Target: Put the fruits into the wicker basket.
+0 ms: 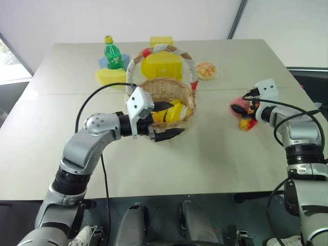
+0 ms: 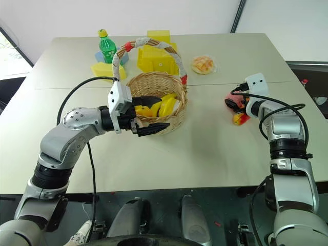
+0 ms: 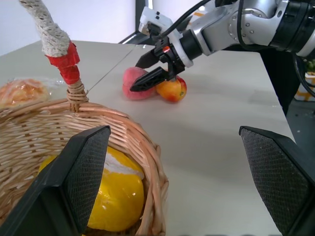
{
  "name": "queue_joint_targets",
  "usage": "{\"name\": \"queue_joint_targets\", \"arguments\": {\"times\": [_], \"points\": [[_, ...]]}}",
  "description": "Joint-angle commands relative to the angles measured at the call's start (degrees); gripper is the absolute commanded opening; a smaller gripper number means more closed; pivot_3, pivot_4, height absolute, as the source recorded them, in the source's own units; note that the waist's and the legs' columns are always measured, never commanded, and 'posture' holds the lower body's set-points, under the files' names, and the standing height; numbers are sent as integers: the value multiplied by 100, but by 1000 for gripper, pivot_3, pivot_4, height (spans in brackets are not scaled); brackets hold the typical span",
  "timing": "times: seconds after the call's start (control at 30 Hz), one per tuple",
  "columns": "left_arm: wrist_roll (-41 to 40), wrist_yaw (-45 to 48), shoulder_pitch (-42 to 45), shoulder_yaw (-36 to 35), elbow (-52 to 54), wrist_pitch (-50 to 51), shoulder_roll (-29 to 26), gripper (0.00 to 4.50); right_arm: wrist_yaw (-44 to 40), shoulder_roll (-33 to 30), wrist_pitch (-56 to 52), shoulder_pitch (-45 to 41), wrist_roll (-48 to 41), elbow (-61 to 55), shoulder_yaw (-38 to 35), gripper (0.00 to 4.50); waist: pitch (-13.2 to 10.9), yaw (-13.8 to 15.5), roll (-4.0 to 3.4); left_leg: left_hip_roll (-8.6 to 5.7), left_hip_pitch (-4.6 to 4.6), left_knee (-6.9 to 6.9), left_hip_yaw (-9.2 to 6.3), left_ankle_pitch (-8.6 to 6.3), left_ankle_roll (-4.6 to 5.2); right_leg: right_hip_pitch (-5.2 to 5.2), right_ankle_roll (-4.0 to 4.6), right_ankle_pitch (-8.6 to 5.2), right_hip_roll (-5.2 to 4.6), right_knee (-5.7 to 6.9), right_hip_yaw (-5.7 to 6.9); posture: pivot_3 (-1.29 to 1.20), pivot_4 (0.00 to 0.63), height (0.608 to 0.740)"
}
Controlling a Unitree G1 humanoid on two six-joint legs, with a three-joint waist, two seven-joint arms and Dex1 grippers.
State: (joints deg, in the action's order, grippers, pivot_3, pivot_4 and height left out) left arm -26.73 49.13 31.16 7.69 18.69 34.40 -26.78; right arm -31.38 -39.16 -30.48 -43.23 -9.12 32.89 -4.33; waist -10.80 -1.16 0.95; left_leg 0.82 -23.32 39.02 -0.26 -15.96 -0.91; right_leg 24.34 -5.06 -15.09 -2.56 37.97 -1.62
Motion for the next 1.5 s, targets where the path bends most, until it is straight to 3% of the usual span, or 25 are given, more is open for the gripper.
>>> {"name": "queue_joint_targets", "arguments": {"times": [0.03, 0.07, 0.2, 0.33, 0.47, 0.63, 0.77, 0.87, 0.97, 1.2, 1.3, 1.4, 1.5], "points": [[-66, -68, 8, -63, 245, -59, 15, 4500, -86, 37, 208, -202, 50, 116, -43, 3945, 0, 3, 0, 0, 0, 0, 0, 0, 0, 0, 0, 0, 0, 0, 0, 0, 150, 740], [-61, -86, 17, -69, 226, -66, 17, 4500, -93, 47, 215, -218, 54, 128, -49, 3693, 0, 7, 0, 0, 0, 0, 0, 0, 0, 0, 0, 0, 0, 0, 0, 0, 150, 740], [-57, -104, 24, -100, 167, -108, 2, 4500, -98, 43, 228, -166, 94, -37, -59, 1917, 0, 20, 0, 0, -1, 0, -2, 0, 0, 0, 0, 0, -2, 0, 0, 0, 150, 740], [-51, -95, 0, -192, 95, -185, -32, 4500, -133, -52, 428, 89, 130, -744, -104, 1917, 0, 16, -1, 0, -1, 0, -3, 0, 0, 0, 0, 0, -2, 0, 0, 0, 150, 740], [-182, -41, -92, -599, -37, -234, -216, 4500, -585, -430, 566, 918, -93, -2748, -284, 1917, -4, 29, -7, 2, -5, -2, -9, 0, 0, 7, 0, 0, -2, 1, 1, 0, 150, 740], [-303, 209, -334, -1146, -431, -400, -611, 4500, -1479, -785, 277, 2318, -1221, -5684, -709, 1917, -4, 32, -7, 5, -5, -3, -16, -1, 1, 6, -1, -1, 2, 0, 4, 0, 150, 740], [-395, 414, -381, -1409, -816, -505, -779, 4500, -1136, -431, -514, 2210, -1912, -6871, -304, 1917, -4, 5, -5, 10, 2, 0, -11, -1, 1, 4, -2, 0, 0, 3, 3, 0, 150, 740], [-363, 594, -401, -1444, -979, -615, -900, 4500, -623, 75, -851, 1706, -1717, -7035, 399, 1917, -4, -8, -6, 11, 6, 0, -10, 0, 0, 3, -1, 0, 5, 6, 3, 0, 150, 740], [-398, 608, -391, -1536, -1028, -634, -942, 4500, 308, 1041, -1131, 952, -1109, -6410, 1175, 1917, -4, -13, -2, 12, 4, 0, -11, 1, -2, 6, 1, -1, 7, 6, 3, 0, 150, 740], [-623, 406, -566, -1572, -533, -445, -889, 4500, 953, 1961, -913, 287, -364, -5070, 1625, 1917, -3, 54, 0, 3, -13, -1, -13, 0, 0, 14, 0, 0, -23, 2, 8, 0, 150, 740], [-753, 286, -692, -1594, -256, -340, -868, 4500, 965, 2063, -726, 262, -229, -4939, 1628, 3041, -3, 37, 0, 2, -13, -1, -14, -1, 1, 14, 0, 0, -23, 2, 9, 0, 150, 740], [-846, 201, -745, -1547, -116, -265, -844, 4500, 812, 1923, -539, 349, -126, -5196, 1637, 4443, -3, 27, 0, 3, -12, -2, -14, -1, 1, 15, 0, 0, -18, 3, 9, 0, 150, 740], [-885, 167, -647, -1419, -130, -248, -739, 4500, 444, 1524, -599, 684, -441, -5909, 1230, 4443, -4, 28, -1, 3, -11, -1, -14, -1, 1, 15, 0, 0, -14, 3, 9, 0, 150, 740]]}}
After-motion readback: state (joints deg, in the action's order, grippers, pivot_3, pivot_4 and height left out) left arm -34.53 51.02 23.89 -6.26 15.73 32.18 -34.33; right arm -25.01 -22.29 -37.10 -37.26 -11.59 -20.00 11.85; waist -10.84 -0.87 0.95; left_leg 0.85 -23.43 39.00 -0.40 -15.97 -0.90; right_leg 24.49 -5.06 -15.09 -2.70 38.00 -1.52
